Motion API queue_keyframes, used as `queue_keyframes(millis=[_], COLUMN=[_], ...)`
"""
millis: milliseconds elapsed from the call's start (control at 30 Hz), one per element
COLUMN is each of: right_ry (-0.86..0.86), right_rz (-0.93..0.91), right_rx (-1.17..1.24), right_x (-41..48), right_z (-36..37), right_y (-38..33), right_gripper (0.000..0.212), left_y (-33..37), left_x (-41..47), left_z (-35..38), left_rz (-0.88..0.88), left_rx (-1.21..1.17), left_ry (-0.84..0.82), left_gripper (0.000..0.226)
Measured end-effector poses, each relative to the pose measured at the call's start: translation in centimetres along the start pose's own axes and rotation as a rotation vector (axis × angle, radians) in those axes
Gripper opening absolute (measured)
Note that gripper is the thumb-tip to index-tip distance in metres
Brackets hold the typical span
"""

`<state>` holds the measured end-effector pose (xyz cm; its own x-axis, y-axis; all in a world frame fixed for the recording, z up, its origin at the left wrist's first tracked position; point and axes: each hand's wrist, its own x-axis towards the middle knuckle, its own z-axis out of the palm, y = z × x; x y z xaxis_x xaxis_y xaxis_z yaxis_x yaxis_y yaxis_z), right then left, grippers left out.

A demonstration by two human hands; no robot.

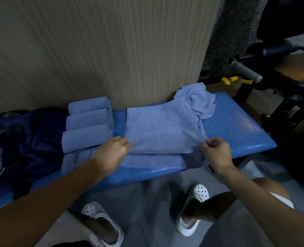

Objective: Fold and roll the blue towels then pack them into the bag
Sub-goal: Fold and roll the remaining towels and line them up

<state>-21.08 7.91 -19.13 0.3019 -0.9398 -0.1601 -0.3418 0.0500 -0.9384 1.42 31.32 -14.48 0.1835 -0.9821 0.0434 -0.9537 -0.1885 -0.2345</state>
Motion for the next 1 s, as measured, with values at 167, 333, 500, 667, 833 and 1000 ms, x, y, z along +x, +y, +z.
queue_keyframes(millis=[167, 333, 500, 667, 833, 1000], right_ry=[-0.162, -0.176, -0.092, -0.112, -0.166, -0.159], right_rz=[0.141, 0.209, 0.229, 0.300, 0.391, 0.394], right_rx=[-0.183, -0.240, -0.191, -0.120, 0.051, 0.180], right_x=[-1.2, -1.6, -1.4, -1.2, -1.5, -1.5], right_z=[0.3, 0.0, -0.4, -0.2, -0.2, -0.4], right_y=[2.2, 3.0, 3.1, 3.3, 3.0, 2.2], right_gripper=[0.031, 0.024, 0.015, 0.027, 0.026, 0.021], left_y=[0.3, 1.4, 1.6, 1.1, 1.7, 0.8], left_x=[-1.4, -1.5, -1.5, -1.5, -1.5, -2.1], left_z=[1.6, 3.0, 3.2, 4.5, 3.8, 4.2], left_rz=[0.056, 0.041, 0.046, 0.132, 0.081, 0.099], left_rx=[0.172, 0.191, 0.191, 0.241, 0.197, 0.190], left_ry=[-0.114, -0.239, -0.258, -0.169, -0.244, -0.177], left_gripper=[0.044, 0.023, 0.015, 0.034, 0.020, 0.047])
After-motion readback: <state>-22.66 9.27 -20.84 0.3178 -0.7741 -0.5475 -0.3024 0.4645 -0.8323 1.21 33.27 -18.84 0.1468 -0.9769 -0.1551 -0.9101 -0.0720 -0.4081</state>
